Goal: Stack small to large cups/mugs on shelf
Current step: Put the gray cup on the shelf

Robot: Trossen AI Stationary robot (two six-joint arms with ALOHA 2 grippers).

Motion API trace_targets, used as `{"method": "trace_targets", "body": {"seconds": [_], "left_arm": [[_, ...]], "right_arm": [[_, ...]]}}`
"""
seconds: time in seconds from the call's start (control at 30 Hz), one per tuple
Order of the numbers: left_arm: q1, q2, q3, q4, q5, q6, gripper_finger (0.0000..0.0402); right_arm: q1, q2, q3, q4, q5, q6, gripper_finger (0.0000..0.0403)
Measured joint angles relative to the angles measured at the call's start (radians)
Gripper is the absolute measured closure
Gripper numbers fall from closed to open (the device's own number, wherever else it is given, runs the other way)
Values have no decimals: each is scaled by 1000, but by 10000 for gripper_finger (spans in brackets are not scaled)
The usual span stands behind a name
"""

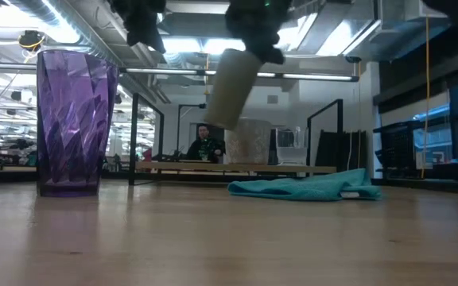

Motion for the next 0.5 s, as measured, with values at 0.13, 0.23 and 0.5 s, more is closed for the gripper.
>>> {"method": "trace_targets", "body": {"seconds": [0.13, 0.23, 0.5], "left_arm": [[2, -3, 0, -25, -21, -7, 401], [2, -4, 0, -25, -28, -7, 401], [3, -4, 0, -24, -48, -23, 401]], "right_arm": [[-22, 101, 147, -19, 1, -79, 391], [-27, 172, 243, -25, 33, -165, 391], [-34, 244, 276, 6, 133, -261, 391]]}}
